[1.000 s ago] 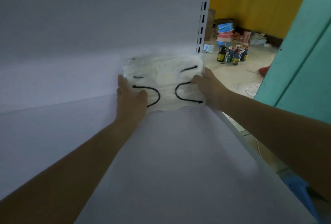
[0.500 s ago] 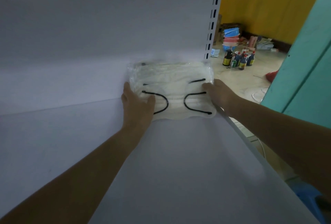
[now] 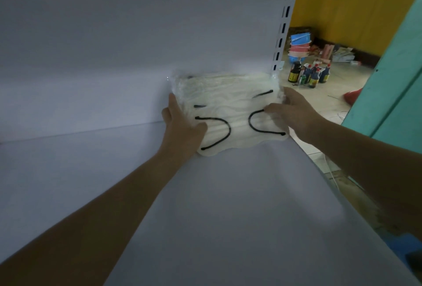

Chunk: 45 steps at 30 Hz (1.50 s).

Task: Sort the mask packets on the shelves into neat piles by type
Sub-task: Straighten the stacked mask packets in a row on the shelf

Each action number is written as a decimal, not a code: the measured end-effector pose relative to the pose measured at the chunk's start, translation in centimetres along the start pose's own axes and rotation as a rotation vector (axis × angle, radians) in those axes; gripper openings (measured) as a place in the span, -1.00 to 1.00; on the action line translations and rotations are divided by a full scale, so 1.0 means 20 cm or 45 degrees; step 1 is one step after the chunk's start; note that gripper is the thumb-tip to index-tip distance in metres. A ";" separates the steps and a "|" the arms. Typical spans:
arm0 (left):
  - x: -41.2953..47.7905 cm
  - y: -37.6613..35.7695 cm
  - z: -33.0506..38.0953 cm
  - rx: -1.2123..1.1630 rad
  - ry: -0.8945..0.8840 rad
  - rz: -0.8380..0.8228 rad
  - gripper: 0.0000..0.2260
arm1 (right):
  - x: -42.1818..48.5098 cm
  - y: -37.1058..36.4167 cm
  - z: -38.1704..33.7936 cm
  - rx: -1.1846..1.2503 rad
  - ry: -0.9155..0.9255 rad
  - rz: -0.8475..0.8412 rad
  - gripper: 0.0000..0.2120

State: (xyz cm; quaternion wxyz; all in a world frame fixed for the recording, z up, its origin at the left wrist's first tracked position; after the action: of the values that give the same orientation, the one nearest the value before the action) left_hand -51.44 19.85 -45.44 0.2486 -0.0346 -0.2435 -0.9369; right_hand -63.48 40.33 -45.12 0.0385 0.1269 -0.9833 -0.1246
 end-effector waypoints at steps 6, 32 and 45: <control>-0.04 -0.02 0.00 0.121 -0.050 0.028 -0.29 | 0.01 -0.01 0.02 -0.076 0.000 0.007 -0.47; -0.19 0.14 0.03 0.241 -0.173 0.063 -0.28 | -0.30 -0.01 -0.09 -0.715 0.166 0.289 -0.24; -0.61 1.13 -0.04 0.676 -0.564 0.173 -0.45 | -0.92 -1.32 -0.56 -0.631 0.579 -0.354 -0.41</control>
State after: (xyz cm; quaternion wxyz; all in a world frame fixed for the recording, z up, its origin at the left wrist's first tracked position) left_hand -29.85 7.91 -38.50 0.2518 -0.1872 -0.5236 -0.7921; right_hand -38.17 17.66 -41.82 0.2686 0.2707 -0.8628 -0.3318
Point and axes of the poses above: each hand's wrist, its own x-axis towards the middle knuckle, its own y-axis out of the back of the hand, z = x × y, the point moved 7 cm from there along x, towards the middle knuckle, and after that the axes turned 2 degrees about -y, right-handed, at the moved point
